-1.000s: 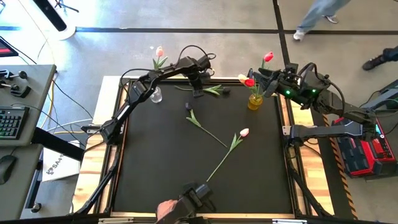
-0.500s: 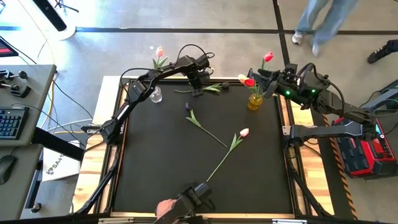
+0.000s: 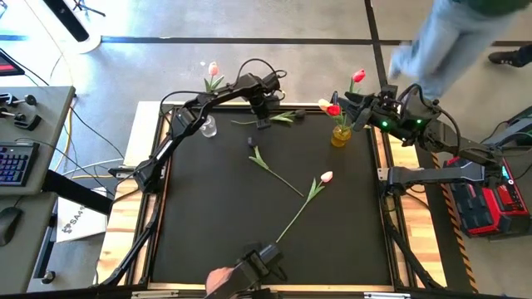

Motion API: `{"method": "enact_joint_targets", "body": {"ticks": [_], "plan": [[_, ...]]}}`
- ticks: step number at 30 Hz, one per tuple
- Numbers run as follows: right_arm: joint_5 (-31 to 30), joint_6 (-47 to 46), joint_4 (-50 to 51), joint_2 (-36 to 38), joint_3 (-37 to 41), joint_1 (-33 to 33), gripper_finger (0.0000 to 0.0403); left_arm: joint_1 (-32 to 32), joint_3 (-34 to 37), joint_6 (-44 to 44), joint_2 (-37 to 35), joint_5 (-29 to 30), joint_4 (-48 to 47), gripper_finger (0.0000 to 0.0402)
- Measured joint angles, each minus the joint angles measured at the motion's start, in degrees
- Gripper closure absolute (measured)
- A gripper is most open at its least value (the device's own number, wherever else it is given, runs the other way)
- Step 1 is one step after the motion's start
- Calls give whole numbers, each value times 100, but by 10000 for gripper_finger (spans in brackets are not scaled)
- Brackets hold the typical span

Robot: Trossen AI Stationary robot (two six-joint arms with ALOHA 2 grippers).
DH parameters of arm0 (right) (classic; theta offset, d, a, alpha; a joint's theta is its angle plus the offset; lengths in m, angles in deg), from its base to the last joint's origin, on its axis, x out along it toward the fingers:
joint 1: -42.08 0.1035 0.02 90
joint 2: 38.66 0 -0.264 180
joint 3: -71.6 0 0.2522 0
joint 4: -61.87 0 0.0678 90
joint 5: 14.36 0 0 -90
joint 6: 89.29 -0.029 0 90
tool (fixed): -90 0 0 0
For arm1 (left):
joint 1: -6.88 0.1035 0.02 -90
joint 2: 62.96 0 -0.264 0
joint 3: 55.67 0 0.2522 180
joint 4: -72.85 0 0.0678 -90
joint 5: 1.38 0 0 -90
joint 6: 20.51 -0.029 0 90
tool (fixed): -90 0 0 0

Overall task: Sort flowers into vase by color
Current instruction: Put the top black flower into the transparent flower vase

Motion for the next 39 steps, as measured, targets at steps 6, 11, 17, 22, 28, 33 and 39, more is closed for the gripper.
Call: {"method": "enact_joint_targets", "body": {"ticks": [6,11,17,22,28,33,39], "plan": [[-2,75,2,-1,0,0,136,-24,-293,180,-11,7,-429,401],[-2,105,2,-1,0,-13,136,-103,-605,313,-143,-112,-546,401],[-66,225,31,0,0,-13,136,-171,-648,633,-534,-617,-188,401],[-81,225,273,0,0,-13,136,-201,-652,905,-889,-696,-18,401],[-104,202,530,0,0,-13,136,-208,-652,1185,-1420,-986,197,401],[-172,184,551,0,-2,-13,136,-265,-652,1175,-1948,-908,471,401],[-194,199,563,0,0,-13,136,-328,-652,1340,-2525,-700,546,401]]}}
